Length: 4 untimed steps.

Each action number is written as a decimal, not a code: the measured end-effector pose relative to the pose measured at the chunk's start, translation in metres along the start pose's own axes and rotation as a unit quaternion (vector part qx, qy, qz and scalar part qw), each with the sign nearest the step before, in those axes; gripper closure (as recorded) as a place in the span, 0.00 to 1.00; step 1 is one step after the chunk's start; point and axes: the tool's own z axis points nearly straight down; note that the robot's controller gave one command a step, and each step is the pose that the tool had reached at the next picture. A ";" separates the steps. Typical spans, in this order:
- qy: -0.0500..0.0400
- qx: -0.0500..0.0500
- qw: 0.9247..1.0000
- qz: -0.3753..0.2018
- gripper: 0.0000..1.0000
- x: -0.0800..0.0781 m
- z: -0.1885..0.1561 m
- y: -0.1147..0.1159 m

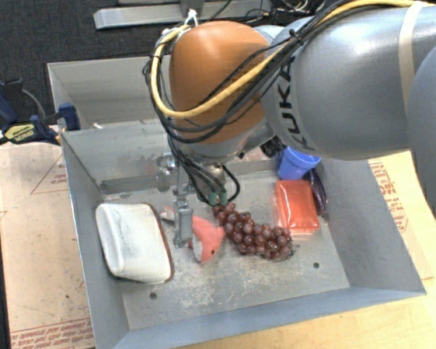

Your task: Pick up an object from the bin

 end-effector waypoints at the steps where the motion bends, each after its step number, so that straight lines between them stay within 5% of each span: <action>1: -0.004 -0.001 1.000 0.002 0.00 -0.001 -0.005 -0.001; 4: 0.001 0.000 0.999 -0.035 0.00 0.026 0.110 -0.081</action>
Offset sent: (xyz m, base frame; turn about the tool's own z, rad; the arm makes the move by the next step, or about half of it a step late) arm -0.0134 -0.0599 -0.0969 0.0368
